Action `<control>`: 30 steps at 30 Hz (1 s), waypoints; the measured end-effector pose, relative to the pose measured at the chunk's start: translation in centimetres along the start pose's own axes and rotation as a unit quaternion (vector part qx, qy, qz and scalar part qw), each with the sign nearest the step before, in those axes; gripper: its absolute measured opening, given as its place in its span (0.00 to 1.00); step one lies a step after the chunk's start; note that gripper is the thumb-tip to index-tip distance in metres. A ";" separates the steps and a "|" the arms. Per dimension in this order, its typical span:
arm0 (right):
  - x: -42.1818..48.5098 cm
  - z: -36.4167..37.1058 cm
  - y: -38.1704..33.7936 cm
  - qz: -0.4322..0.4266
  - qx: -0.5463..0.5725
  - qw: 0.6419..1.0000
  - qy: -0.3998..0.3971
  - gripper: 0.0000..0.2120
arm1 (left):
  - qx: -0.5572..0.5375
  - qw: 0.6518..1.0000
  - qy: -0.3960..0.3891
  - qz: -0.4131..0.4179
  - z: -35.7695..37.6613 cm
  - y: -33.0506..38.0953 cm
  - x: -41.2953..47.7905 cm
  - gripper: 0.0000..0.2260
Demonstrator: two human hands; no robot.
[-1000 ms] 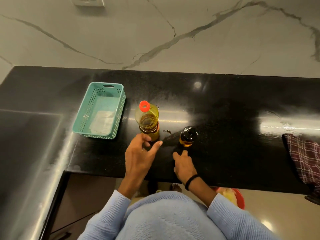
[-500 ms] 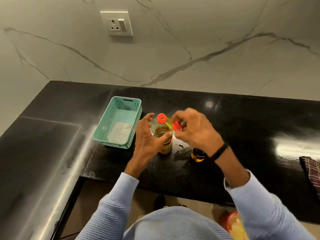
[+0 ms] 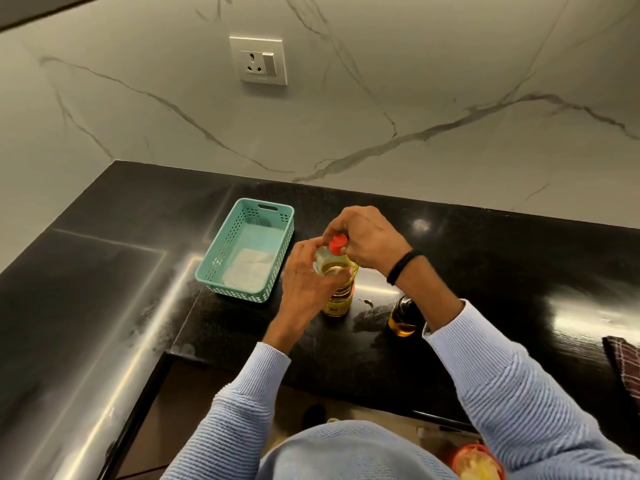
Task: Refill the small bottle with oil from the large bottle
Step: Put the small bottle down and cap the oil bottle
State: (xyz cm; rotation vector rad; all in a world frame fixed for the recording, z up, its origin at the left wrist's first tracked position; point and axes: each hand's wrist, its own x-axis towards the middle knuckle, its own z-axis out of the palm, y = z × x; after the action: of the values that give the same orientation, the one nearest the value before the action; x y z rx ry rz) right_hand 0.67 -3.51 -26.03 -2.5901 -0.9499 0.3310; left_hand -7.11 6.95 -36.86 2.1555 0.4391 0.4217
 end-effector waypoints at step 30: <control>-0.1 2.1 -2.4 0.106 -0.098 0.988 0.057 0.14 | -0.033 0.999 -0.004 0.005 0.4 -0.8 -0.1 0.30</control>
State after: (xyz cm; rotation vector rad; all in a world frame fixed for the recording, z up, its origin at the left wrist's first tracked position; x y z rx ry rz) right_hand -1.47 -1.32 -26.95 -2.8621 -0.7002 0.1468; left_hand -7.12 7.08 -37.75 2.0956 0.4036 0.4278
